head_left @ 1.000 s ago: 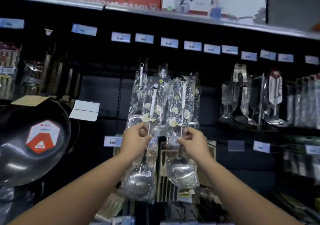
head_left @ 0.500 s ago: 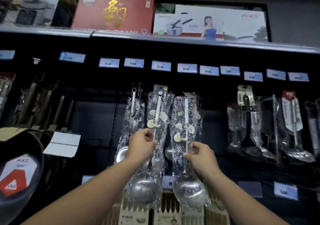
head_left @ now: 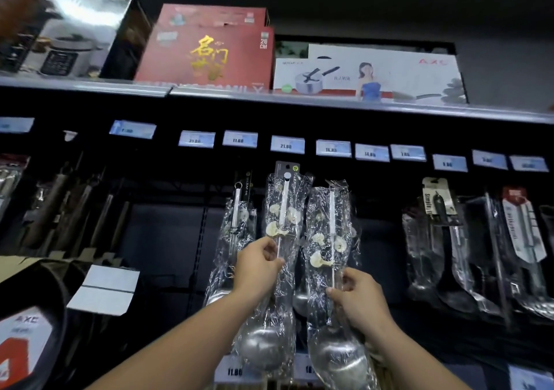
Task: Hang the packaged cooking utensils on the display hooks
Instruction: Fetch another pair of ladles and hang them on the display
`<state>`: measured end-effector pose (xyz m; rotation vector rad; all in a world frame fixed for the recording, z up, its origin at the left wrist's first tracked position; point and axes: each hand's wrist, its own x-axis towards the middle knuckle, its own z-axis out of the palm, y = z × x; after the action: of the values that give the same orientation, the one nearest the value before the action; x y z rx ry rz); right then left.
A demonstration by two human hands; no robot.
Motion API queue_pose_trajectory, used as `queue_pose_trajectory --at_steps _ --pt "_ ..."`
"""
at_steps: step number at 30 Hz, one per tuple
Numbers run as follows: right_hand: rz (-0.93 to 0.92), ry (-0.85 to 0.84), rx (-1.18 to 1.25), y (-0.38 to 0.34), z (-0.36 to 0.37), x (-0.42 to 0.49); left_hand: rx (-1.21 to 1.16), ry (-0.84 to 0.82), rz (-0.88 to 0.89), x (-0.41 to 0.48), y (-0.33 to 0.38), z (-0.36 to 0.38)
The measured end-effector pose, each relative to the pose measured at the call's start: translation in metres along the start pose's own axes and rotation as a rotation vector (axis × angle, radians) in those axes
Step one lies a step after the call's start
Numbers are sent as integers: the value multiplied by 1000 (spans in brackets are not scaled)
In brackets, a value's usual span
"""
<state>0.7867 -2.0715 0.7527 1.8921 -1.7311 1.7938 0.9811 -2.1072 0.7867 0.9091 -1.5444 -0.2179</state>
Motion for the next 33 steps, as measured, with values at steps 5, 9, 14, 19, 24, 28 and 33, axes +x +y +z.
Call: queue_pose_trajectory --at_steps 5,9,14,19,24,28,33 --pt "23 10 -15 -3 -1 6 -19 9 -20 10 -1 3" --pt "15 12 -5 -3 -1 9 -31 14 -20 16 -3 4" --pt "14 12 5 -4 1 14 -28 16 -9 22 -3 4" --pt "7 23 19 -1 3 19 -24 15 -8 24 -12 7" --pt "23 19 34 7 6 20 -11 7 -12 26 -23 11" --pt "31 28 26 17 6 21 0 7 -10 32 -28 15" --pt "45 37 53 24 5 23 43 -14 -26 44 -34 25"
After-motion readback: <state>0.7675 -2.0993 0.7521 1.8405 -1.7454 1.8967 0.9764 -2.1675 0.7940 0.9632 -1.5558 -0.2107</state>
